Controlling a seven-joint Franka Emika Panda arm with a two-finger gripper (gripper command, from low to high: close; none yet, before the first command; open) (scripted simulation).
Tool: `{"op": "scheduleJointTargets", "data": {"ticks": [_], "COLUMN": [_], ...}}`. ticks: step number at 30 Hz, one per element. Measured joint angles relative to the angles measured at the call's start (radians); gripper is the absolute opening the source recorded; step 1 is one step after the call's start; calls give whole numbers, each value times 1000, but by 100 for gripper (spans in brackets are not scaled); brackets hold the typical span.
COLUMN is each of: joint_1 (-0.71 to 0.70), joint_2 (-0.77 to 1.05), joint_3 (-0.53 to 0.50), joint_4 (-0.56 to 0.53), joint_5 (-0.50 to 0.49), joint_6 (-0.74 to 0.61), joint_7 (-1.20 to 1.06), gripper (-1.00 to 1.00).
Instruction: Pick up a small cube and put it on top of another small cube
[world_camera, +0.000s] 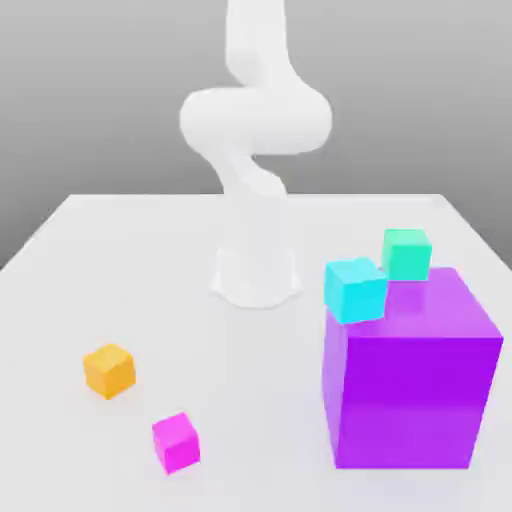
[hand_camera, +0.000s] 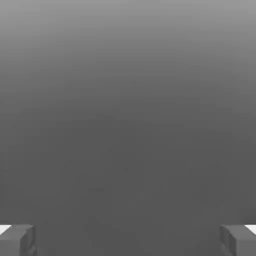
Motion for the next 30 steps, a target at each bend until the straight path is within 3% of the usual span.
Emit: {"op": "scheduleJointTargets", "data": {"ticks": [11,18,23,29,30], "joint_1": [33,28,-34,-119,-127], "joint_2": [402,658,843,1060,1079], "joint_3": [-139,-204,-171,-71,-62], "joint_4": [-148,-242,-304,-274,-271], "joint_5": [-36,24,99,194,199], "joint_6": [213,348,444,607,622], "joint_7": [-303,-552,-748,-843,-847], "gripper": [0,0,0,0,-100]}}
